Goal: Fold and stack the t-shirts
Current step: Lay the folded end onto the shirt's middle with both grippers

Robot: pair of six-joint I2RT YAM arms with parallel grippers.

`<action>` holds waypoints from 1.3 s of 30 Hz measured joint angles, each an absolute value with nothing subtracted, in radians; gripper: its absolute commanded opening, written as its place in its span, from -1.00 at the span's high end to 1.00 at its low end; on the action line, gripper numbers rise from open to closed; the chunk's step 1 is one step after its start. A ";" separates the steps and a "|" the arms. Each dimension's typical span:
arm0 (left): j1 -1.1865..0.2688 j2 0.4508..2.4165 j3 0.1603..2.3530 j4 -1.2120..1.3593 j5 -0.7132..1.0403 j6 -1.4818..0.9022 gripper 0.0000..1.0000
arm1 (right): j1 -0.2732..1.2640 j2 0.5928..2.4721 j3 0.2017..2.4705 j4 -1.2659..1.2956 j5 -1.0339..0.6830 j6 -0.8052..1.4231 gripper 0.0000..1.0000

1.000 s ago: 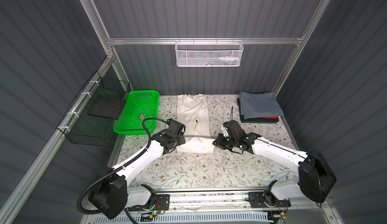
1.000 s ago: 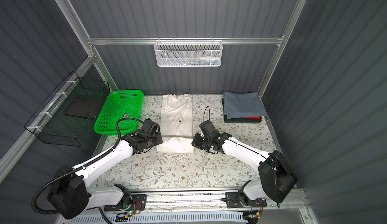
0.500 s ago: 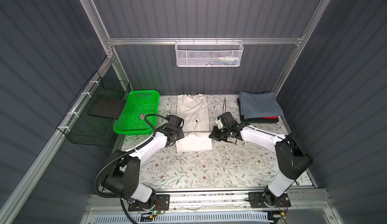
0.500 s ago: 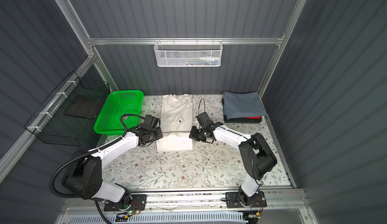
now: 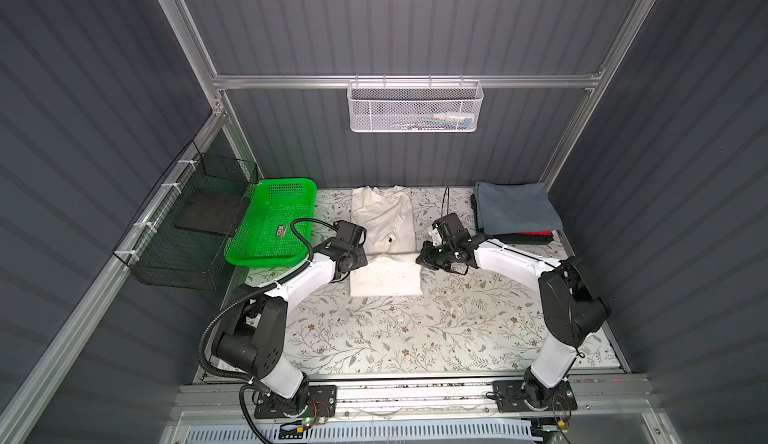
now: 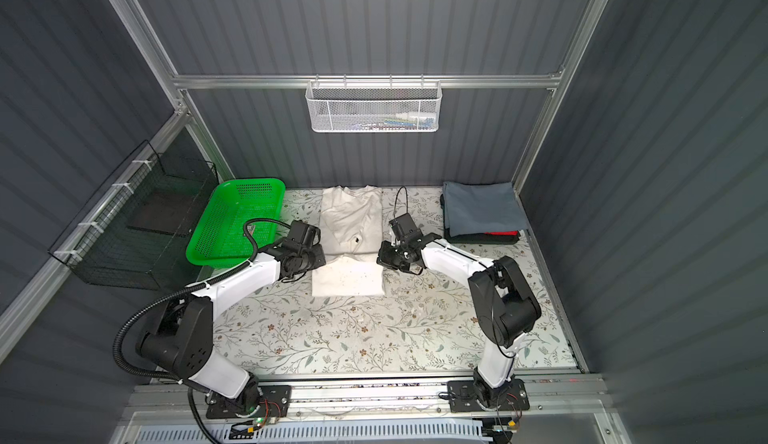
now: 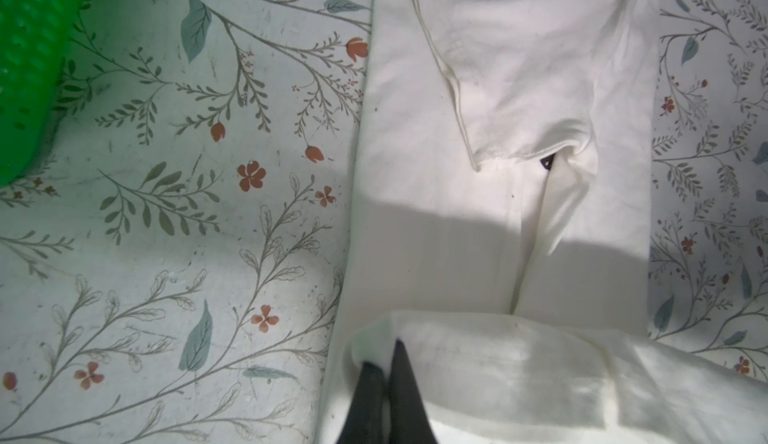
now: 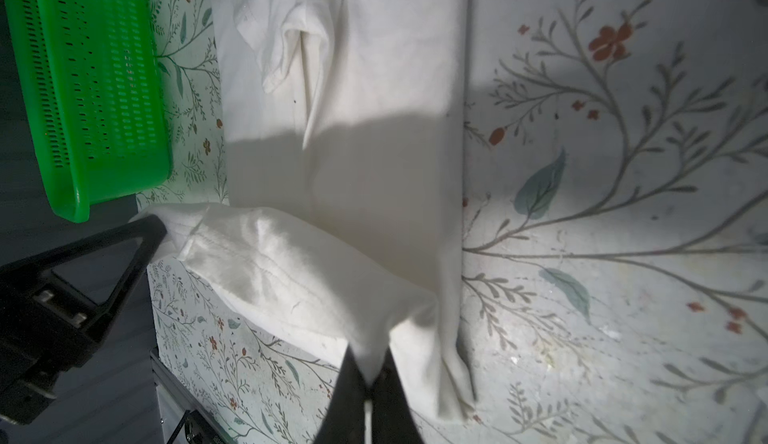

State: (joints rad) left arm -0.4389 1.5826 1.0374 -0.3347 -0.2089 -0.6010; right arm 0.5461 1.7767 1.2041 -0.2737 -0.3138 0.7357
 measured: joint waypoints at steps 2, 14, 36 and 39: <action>-0.434 1.587 1.053 -0.334 -0.209 -0.597 1.00 | 0.540 1.780 1.223 -0.281 -0.313 0.731 1.00; -0.420 1.679 1.119 -0.326 -0.210 -0.569 1.00 | 0.525 1.877 1.299 -0.294 -0.321 0.722 1.00; -0.388 1.843 1.291 -0.336 -0.248 -0.541 -0.99 | 0.470 2.014 1.427 -0.330 -0.386 0.698 -0.32; -0.386 1.797 1.272 -0.334 -0.260 -0.532 -0.99 | 0.467 1.976 1.415 -0.341 -0.371 0.688 -0.35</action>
